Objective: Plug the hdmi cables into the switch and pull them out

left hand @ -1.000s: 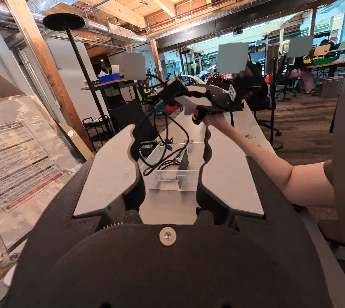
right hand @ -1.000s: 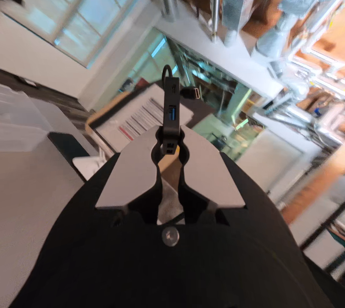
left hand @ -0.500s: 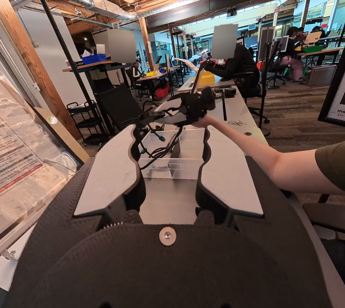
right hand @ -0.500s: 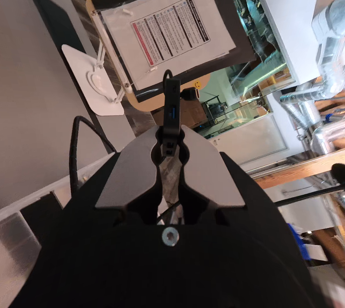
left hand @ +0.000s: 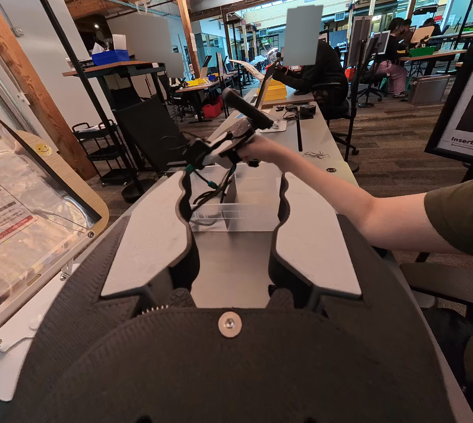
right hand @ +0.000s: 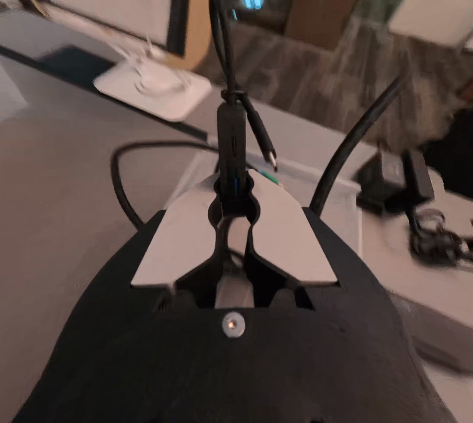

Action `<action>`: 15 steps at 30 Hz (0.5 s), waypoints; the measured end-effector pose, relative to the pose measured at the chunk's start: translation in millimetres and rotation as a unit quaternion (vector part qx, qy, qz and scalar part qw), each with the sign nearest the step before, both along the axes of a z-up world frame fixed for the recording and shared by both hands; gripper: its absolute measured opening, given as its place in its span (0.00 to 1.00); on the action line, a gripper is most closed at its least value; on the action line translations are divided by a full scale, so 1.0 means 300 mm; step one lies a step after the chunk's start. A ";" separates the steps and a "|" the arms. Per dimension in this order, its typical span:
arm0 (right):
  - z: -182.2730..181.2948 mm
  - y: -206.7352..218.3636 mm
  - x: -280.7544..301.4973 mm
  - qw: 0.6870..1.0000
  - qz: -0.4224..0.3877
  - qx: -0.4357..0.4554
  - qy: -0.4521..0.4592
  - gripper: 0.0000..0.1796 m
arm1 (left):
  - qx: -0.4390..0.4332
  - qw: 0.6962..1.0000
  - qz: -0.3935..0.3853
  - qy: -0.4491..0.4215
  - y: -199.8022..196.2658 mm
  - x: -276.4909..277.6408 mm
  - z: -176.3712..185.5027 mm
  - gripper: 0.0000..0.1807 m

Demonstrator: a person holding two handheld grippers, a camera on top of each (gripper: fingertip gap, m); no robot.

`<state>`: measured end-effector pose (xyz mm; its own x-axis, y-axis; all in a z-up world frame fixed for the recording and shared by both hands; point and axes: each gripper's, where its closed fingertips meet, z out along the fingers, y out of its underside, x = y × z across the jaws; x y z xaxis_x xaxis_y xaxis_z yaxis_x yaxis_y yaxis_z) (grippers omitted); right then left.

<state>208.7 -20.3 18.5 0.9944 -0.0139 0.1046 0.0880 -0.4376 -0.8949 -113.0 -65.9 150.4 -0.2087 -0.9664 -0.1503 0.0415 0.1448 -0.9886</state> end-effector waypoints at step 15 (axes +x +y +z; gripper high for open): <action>-0.108 -0.107 -0.057 0.976 -0.023 -0.171 0.133 0.20 | -0.008 0.999 -0.013 0.048 -0.017 0.045 -0.068 0.37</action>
